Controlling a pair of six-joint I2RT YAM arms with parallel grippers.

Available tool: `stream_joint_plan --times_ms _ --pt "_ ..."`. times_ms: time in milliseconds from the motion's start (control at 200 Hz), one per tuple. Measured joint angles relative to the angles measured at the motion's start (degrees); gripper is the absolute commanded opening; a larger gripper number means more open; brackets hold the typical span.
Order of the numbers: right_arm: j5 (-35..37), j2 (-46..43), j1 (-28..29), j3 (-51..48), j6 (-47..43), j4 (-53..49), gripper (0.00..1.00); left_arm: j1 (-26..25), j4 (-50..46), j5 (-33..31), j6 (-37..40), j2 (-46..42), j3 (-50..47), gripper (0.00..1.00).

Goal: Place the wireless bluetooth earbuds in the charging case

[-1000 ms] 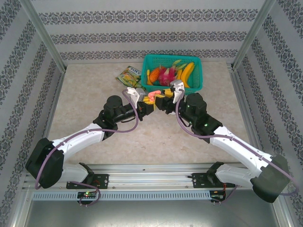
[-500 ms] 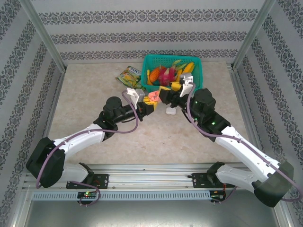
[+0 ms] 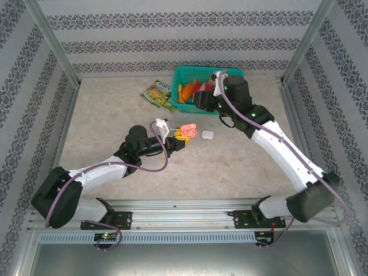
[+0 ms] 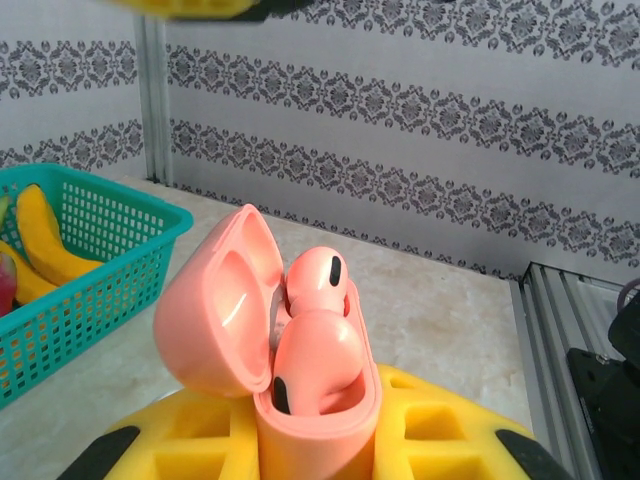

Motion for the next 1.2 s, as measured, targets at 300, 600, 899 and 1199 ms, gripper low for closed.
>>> stream_joint_plan --times_ms 300,600,899,1199 --pt "-6.8 10.5 0.2 5.6 0.2 -10.8 0.35 0.0 0.0 0.7 2.2 0.0 -0.2 0.0" --pt "-7.7 9.4 4.3 2.8 -1.0 -13.8 0.31 0.0 -1.3 -0.8 2.1 1.1 -0.1 0.0" --pt "-5.6 -0.2 4.6 -5.9 -0.3 -13.3 0.37 0.0 -2.0 -2.1 0.2 4.0 1.3 0.0" --pt "0.8 -10.1 -0.6 -18.1 6.0 -9.2 0.42 0.6 -5.7 -5.2 -4.7 7.7 4.1 0.0"
